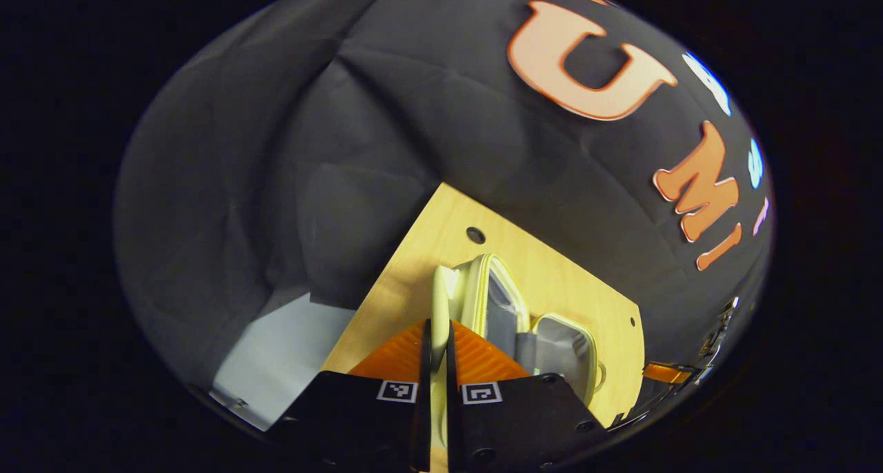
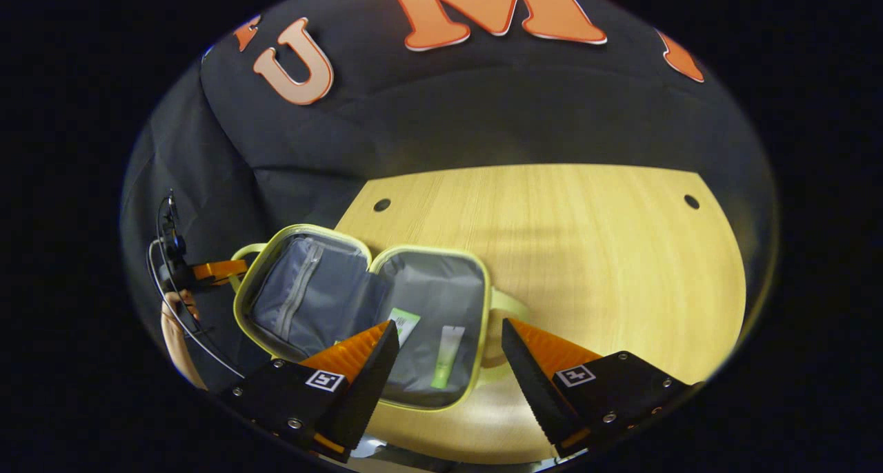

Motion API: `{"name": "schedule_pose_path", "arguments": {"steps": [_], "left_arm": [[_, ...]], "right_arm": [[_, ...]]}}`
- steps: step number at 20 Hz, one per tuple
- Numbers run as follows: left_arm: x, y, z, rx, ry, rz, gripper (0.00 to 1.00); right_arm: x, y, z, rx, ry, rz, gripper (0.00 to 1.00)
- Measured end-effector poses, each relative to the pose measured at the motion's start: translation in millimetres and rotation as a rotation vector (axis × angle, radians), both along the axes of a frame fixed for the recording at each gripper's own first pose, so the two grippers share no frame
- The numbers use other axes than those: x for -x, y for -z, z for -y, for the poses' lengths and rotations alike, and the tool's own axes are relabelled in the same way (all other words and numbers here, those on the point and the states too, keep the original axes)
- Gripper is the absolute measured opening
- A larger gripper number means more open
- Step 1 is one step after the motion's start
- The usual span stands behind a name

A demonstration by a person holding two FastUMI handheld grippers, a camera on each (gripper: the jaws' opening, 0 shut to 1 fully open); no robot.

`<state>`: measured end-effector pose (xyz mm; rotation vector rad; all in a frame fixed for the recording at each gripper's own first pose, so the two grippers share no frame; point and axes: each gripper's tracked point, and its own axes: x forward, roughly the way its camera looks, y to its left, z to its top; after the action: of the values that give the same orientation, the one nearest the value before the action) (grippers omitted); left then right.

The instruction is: First open the suitcase, pack the skin care products into it, and then close the suitcase.

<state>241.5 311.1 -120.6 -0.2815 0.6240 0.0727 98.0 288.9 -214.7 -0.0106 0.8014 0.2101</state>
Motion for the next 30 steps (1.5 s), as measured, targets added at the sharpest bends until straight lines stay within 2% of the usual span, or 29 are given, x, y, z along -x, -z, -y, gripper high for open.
{"name": "schedule_pose_path", "arguments": {"steps": [5,9,11,13,16,19,23,27,30], "left_arm": [[6,-50,86,-0.201,0.042,0.016,0.09],[14,-69,172,-0.287,0.117,0.037,0.10],[19,-69,213,-0.309,0.156,0.032,0.10],[19,-65,259,-0.267,0.194,0.036,0.10],[20,-45,319,-0.231,0.248,0.029,0.10],[17,-11,362,-0.295,0.308,-0.006,0.10],[24,39,421,-0.280,0.393,-0.092,0.10],[23,104,450,-0.324,0.464,-0.174,0.10],[30,149,463,-0.341,0.484,-0.234,0.10]], "right_arm": [[-10,-53,56,0.069,-0.024,0.192,0.95],[-10,-103,105,0.083,-0.025,0.300,0.96],[-4,-116,129,0.079,-0.028,0.320,0.96],[5,-122,155,0.077,-0.027,0.326,0.96],[12,-128,193,0.093,-0.008,0.336,0.96],[23,-131,229,0.104,0.027,0.341,0.96],[35,-129,272,0.113,0.077,0.329,0.96],[43,-124,303,0.121,0.122,0.314,0.96],[48,-119,314,0.125,0.137,0.298,0.95]]}}
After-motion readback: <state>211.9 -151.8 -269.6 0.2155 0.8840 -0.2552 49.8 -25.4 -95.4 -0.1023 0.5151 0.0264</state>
